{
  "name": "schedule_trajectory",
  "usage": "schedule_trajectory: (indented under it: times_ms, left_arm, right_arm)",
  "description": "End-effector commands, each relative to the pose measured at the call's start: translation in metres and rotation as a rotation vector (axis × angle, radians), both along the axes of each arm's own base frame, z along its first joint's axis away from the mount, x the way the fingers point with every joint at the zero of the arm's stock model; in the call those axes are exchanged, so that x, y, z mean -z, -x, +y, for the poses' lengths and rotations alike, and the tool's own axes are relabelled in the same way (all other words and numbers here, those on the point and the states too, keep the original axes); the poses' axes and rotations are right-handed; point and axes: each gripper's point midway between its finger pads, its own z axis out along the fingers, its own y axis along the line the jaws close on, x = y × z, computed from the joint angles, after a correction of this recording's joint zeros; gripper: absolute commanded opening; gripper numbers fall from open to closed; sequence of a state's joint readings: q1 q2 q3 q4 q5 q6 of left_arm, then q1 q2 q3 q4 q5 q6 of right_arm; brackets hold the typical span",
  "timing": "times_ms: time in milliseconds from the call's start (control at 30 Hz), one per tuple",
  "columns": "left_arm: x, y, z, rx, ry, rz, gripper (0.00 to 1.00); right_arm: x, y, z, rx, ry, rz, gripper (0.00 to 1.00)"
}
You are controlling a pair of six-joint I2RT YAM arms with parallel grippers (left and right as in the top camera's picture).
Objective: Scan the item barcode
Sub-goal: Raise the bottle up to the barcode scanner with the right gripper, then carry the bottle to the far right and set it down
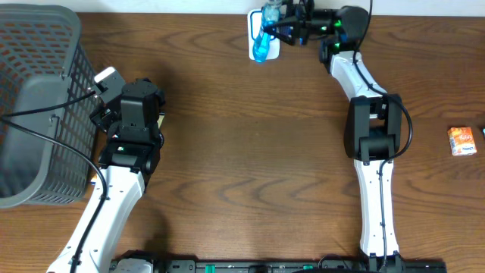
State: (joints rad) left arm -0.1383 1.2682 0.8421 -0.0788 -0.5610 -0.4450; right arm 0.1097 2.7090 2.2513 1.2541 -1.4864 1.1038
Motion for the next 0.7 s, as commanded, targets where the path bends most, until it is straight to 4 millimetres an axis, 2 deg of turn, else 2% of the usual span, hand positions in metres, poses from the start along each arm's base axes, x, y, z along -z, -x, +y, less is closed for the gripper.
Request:
schedule_trajectory:
  times_ms: [0,133,200,300,367,500,667]
  left_arm:
    - [0.004,0.002,0.005,-0.024,-0.013,0.009,0.98]
    - [0.003,0.002,0.005,-0.025,-0.013,0.009,0.98]
    - [0.003,0.002,0.005,-0.025,-0.013,0.009,0.98]
    - [0.003,0.002,0.005,-0.025,-0.013,0.009,0.98]
    - [0.003,0.002,0.005,-0.025,-0.013,0.009,0.98]
    - [0.003,0.002,0.005,-0.025,-0.013,0.009,0.98]
    - [0.004,0.002,0.005,-0.024,-0.013,0.009,0.98]
  right_arm:
    - [-0.011,0.006,-0.032,-0.004,0.062,0.187,0.32]
    - [-0.008,-0.012,-0.073,0.069,0.056,0.279,0.34]
    - [-0.006,-0.020,-0.093,0.101,0.051,0.358,0.31]
    - [-0.015,-0.021,-0.115,0.135,0.040,0.458,0.27]
    - [-0.028,-0.015,-0.122,0.147,0.035,0.485,0.24]
    - [-0.062,0.003,-0.129,0.161,0.029,0.497,0.29]
    - [-0.110,0.021,-0.131,0.171,0.031,0.420,0.28]
